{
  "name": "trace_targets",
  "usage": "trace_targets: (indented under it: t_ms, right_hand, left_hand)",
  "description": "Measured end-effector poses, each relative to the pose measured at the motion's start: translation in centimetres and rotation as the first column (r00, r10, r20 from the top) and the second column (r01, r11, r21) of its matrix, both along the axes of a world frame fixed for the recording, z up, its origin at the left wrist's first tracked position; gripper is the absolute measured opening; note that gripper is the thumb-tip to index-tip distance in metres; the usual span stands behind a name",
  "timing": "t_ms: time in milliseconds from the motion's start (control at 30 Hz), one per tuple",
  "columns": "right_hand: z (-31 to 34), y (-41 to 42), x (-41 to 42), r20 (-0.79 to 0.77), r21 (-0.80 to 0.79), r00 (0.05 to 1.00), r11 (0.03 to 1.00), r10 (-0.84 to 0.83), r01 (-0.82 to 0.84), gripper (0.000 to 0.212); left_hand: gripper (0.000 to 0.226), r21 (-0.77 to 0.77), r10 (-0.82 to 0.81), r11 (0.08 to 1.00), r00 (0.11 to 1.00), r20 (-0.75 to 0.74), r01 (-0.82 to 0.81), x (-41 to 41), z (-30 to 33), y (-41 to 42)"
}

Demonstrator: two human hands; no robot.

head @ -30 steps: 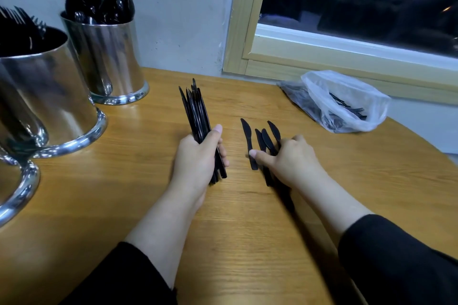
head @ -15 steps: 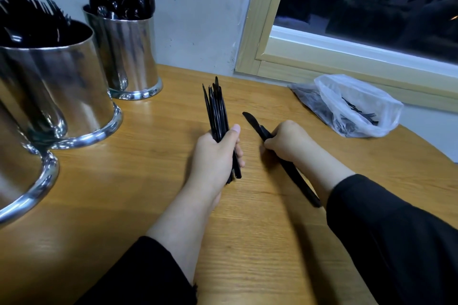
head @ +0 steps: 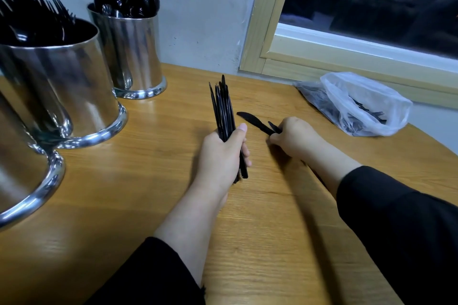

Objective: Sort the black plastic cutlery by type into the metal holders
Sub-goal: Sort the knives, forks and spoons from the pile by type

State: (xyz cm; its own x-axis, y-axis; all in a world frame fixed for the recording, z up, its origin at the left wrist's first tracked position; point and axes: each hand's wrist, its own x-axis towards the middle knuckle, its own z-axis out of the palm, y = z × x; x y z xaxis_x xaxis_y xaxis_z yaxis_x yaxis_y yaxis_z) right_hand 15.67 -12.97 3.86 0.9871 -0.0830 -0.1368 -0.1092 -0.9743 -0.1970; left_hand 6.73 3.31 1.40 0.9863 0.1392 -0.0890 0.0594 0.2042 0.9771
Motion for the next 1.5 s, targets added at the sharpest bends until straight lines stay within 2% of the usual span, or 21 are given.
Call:
trace_targets:
  t_ms: [133, 267, 433, 567, 633, 767, 867, 967, 1133, 1200, 1333, 1433, 1500]
  right_hand:
    - [-0.4, -1.0, -0.9, 0.14, -0.012, 0.976, 0.986, 0.169, -0.169, 0.017]
    - [-0.9, -1.9, -0.8, 0.223, -0.063, 0.926, 0.953, 0.304, -0.298, 0.017]
    - [-0.8, -3.1, -0.6, 0.317, 0.016, 0.916, 0.965, 0.245, -0.264, 0.014]
    - [0.9, -2.7, -1.1, 0.417, 0.266, 0.907, 0.945, 0.063, -0.188, 0.013]
    - [2.0, -1.6, -2.2, 0.426, 0.364, 0.9, 0.894, 0.089, -0.26, 0.014]
    - [1.6, 2.1, -5.2, 0.407, 0.349, 0.862, 0.822, 0.301, -0.451, 0.013]
    - [0.0, 3.8, -5.9, 0.398, 0.326, 0.84, 0.798, 0.369, -0.506, 0.015]
    - [-0.6, 4.3, -6.0, 0.437, 0.284, 0.794, 0.773, 0.422, -0.567, 0.014]
    - [-0.9, 5.1, -6.4, 0.482, 0.27, 0.708, 0.681, 0.516, -0.681, 0.016]
    - [-1.6, 5.1, -6.6, 0.512, 0.264, 0.707, 0.693, 0.489, -0.671, 0.024]
    - [-2.1, 3.6, -6.8, 0.493, 0.299, 0.783, 0.771, 0.38, -0.563, 0.054]
    - [-1.5, 1.1, -7.5, 0.536, 0.269, 0.803, 0.849, 0.261, -0.455, 0.048]
    - [-0.9, -0.5, -8.6, 0.5, 0.232, 0.832, 0.888, 0.243, -0.398, 0.038]
  left_hand:
    - [0.031, 0.004, 0.001, 1.0, 1.0, 0.001, -0.001, 0.1, 0.0, 0.0]
    - [0.03, 0.007, 0.002, 1.0, 1.0, 0.002, -0.002, 0.1, -0.1, -0.1]
    - [0.028, -0.022, -0.008, 1.0, 1.0, 0.011, 0.008, 0.3, -0.3, 0.0]
    - [0.019, -0.067, 0.021, 0.998, 0.999, 0.033, -0.019, 0.6, -0.7, 0.0]
    - [0.019, -0.097, 0.063, 0.993, 0.998, 0.021, -0.061, 0.8, -0.9, 0.1]
    - [0.017, -0.194, 0.103, 0.977, 0.994, 0.041, -0.093, 0.8, -0.4, 0.2]
    - [0.028, -0.233, 0.14, 0.964, 0.989, 0.05, -0.125, 0.9, -0.3, 0.4]
    - [0.021, -0.289, 0.14, 0.949, 0.99, 0.028, -0.126, 1.2, -0.6, 0.8]
    - [0.024, -0.231, 0.176, 0.959, 0.984, 0.021, -0.167, 1.6, -1.0, 0.5]
    - [0.024, -0.245, 0.218, 0.946, 0.976, -0.012, -0.214, 1.7, -1.2, 0.7]
    - [0.021, -0.298, 0.267, 0.916, 0.963, -0.041, -0.267, 1.7, -1.1, 1.0]
    - [0.019, -0.276, 0.298, 0.912, 0.953, -0.059, -0.303, 1.7, -0.9, 1.1]
    - [0.021, -0.281, 0.344, 0.894, 0.936, -0.073, -0.35, 1.7, -0.7, 1.5]
